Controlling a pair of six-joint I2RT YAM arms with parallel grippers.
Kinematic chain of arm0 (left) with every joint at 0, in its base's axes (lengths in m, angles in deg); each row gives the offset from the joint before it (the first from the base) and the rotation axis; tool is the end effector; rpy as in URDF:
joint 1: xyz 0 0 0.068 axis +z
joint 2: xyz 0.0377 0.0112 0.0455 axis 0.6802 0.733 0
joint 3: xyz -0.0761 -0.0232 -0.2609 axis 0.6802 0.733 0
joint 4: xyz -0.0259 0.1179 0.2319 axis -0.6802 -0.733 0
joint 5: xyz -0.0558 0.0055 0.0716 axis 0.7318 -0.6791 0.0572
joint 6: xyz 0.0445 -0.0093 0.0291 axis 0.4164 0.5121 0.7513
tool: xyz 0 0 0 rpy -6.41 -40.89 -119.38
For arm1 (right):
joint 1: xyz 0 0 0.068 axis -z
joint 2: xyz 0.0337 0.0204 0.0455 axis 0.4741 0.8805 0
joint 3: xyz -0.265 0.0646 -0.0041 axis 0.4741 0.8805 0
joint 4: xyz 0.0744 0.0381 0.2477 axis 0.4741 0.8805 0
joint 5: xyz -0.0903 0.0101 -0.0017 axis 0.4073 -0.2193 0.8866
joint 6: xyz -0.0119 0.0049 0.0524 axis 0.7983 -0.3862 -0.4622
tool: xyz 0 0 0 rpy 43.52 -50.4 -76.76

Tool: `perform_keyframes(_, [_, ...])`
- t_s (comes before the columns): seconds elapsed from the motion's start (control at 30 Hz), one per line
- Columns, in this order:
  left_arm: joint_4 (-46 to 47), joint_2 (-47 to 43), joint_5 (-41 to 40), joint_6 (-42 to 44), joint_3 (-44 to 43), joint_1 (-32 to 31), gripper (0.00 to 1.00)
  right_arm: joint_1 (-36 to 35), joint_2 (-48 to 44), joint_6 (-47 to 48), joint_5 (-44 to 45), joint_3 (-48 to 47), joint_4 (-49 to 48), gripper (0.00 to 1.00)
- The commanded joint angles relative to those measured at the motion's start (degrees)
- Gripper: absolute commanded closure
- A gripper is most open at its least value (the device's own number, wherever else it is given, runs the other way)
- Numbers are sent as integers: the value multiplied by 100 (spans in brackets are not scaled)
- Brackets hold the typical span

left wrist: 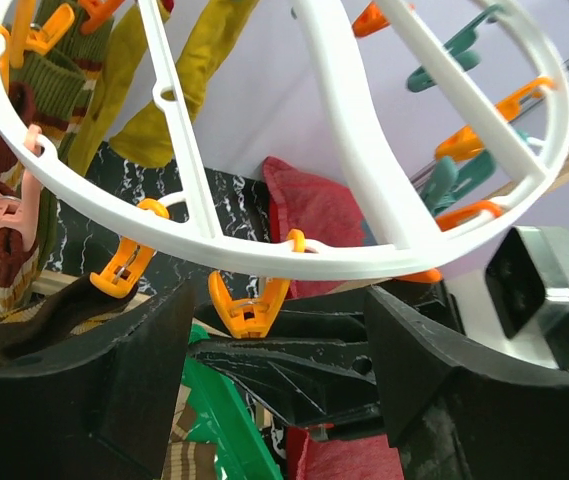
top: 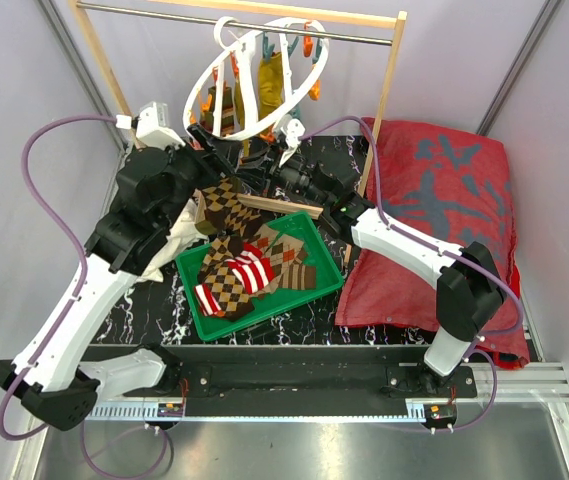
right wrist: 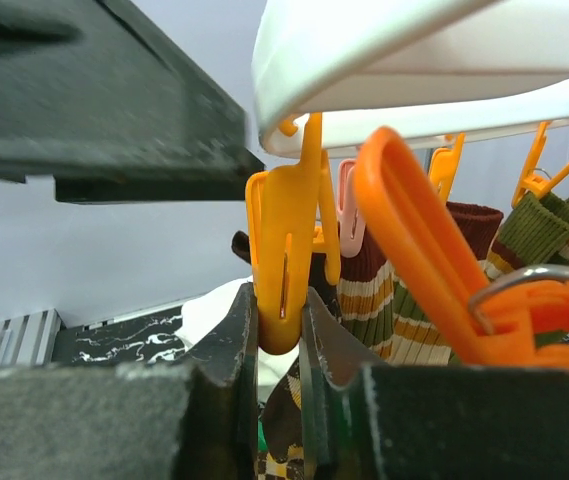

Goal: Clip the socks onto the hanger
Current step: Open the clamp at the hanger.

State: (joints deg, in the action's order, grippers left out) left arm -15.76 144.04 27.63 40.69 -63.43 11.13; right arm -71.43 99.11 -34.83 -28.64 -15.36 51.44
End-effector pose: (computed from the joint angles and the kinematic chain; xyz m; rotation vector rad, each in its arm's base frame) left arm 0.1918 -0.1088 0.4779 -0.2635 1.6524 -0.7259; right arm 0.2884 0.2921 0.3859 -0.8094 1.1099 1.0224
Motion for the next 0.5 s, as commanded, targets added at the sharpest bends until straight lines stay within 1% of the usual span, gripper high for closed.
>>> perform_keyframes(0.0, [132, 139, -111, 148, -27, -9, 31, -72, -197, 182, 104, -259, 28, 100])
perform_keyframes(0.13, [141, 236, -322, 236, -123, -18, 37, -125, -189, 261, 139, -285, 72, 99])
perform_keyframes(0.47, [141, 412, -516, 236, -229, -9, 65, -222, -171, 586, 279, -355, 318, 99])
